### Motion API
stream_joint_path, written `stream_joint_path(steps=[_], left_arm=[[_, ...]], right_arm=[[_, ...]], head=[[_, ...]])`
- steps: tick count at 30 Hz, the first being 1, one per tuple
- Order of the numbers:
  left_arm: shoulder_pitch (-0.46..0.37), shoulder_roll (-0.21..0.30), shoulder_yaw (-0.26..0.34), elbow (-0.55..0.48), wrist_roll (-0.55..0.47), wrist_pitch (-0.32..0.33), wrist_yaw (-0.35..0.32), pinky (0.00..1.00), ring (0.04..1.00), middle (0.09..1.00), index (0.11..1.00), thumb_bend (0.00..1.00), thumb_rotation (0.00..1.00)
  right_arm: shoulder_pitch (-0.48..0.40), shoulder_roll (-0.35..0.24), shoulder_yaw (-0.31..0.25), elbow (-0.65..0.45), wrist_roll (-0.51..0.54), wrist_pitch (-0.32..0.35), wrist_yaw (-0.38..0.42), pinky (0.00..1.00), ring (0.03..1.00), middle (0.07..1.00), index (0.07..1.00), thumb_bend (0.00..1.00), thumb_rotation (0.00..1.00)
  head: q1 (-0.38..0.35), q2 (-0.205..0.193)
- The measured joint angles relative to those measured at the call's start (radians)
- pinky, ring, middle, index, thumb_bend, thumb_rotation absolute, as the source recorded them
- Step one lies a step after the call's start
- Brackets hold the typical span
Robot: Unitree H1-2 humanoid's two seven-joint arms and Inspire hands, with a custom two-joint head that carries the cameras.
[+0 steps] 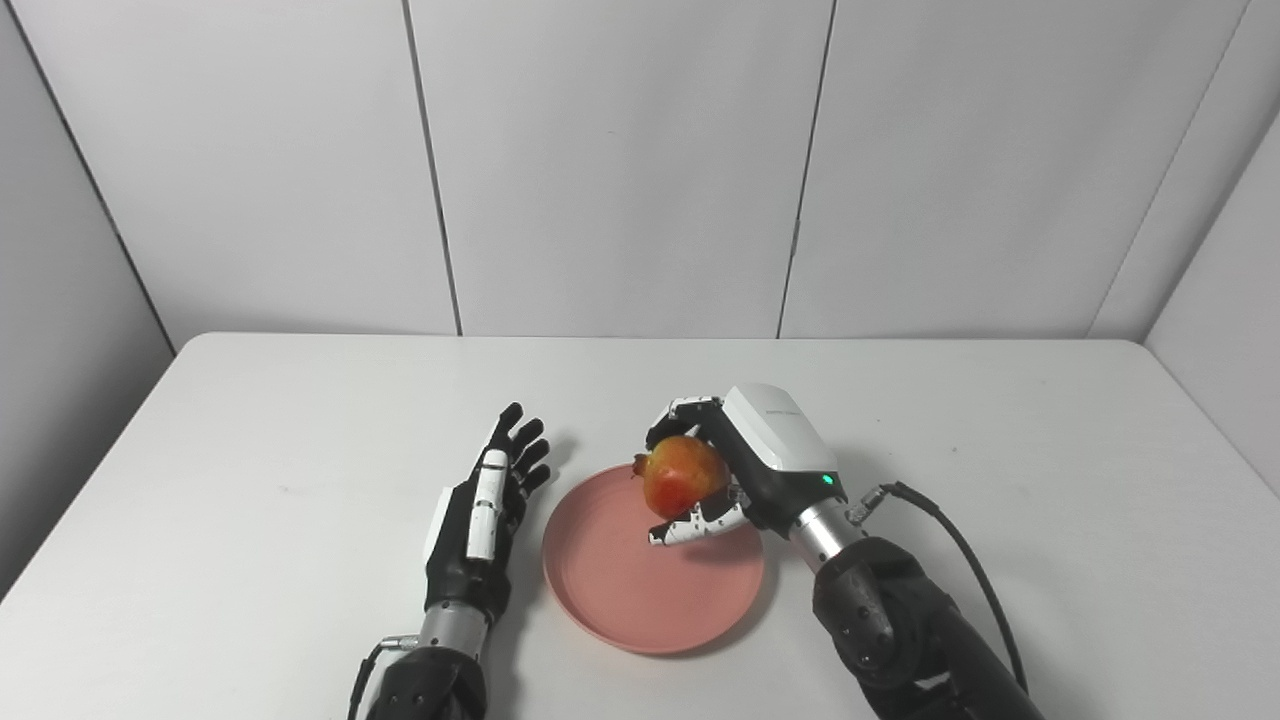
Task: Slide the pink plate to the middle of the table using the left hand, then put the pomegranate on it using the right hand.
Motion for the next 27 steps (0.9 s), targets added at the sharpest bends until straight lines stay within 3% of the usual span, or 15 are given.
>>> stream_joint_path(steps=[4,22,27], left_arm=[[0.004,-0.005,-0.015,-0.002,0.037,-0.008,0.027,0.95,0.950,0.962,0.960,0.38,0.98],[0.032,-0.034,-0.049,-0.027,0.134,-0.022,0.095,0.92,0.936,0.947,0.945,0.35,1.00],[0.032,-0.035,-0.052,-0.025,0.144,-0.023,0.100,0.90,0.930,0.941,0.938,0.35,1.00]], right_arm=[[0.004,0.001,0.007,-0.002,-0.002,0.000,0.036,0.35,0.431,0.499,0.488,0.50,0.13],[0.006,-0.008,0.080,0.029,-0.065,-0.025,0.059,0.40,0.449,0.500,0.489,0.51,0.13],[0.005,-0.023,0.097,0.009,-0.098,-0.030,0.082,0.53,0.553,0.585,0.493,0.51,0.15]], head=[[0.023,0.008],[0.072,0.025],[0.075,0.029]])
